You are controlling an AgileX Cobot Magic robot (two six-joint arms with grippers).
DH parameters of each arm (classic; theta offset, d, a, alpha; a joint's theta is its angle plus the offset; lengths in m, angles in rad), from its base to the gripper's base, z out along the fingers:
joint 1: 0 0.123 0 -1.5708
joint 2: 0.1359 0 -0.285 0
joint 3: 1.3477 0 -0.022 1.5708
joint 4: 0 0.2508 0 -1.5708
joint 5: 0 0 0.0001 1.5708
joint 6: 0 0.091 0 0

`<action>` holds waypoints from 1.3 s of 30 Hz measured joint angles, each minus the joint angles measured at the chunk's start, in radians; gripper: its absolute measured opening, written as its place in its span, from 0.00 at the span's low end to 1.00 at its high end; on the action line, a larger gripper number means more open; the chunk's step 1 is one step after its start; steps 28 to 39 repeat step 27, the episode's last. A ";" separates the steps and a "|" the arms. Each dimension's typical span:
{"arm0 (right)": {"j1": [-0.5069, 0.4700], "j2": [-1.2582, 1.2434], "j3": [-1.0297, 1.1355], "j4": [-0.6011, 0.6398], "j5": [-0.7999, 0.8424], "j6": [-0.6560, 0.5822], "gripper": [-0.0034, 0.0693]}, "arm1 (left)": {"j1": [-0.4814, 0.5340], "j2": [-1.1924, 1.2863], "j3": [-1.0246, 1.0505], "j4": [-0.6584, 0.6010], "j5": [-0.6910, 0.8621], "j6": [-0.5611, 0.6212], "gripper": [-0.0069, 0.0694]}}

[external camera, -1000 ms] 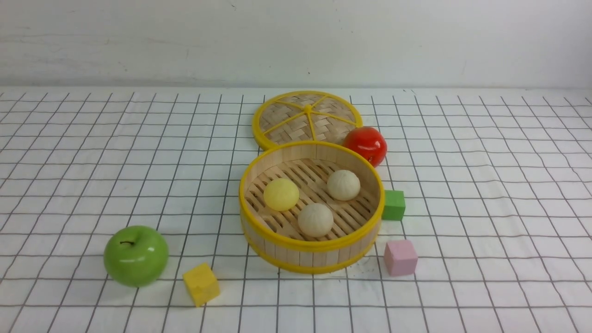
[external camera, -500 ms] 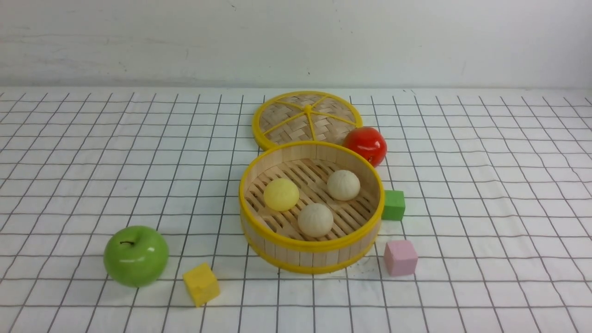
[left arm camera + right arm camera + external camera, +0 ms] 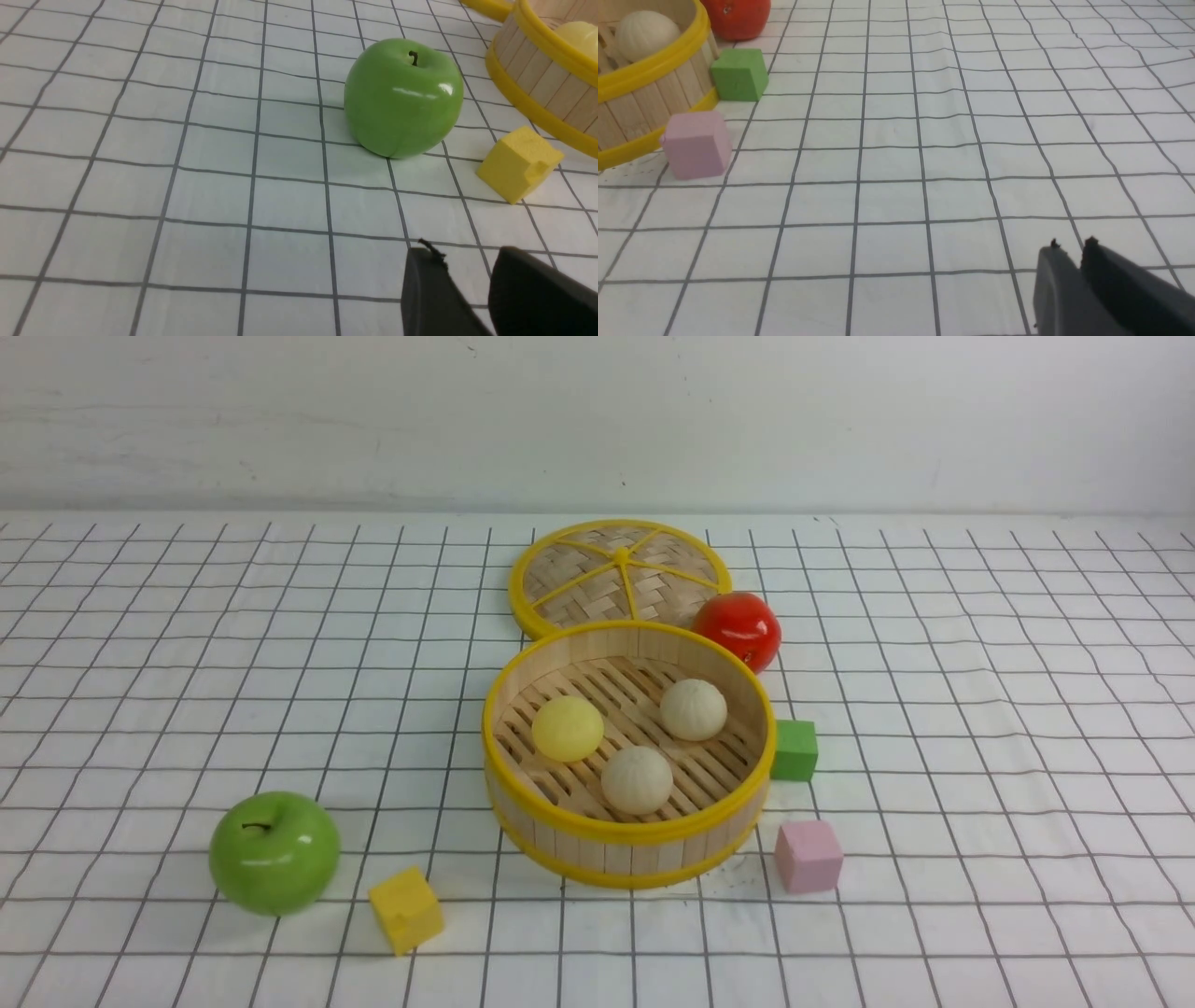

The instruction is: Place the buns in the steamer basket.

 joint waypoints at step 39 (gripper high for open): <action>0.000 0.000 0.000 0.000 0.000 0.000 0.20 | 0.000 0.000 0.000 0.000 0.000 0.000 0.35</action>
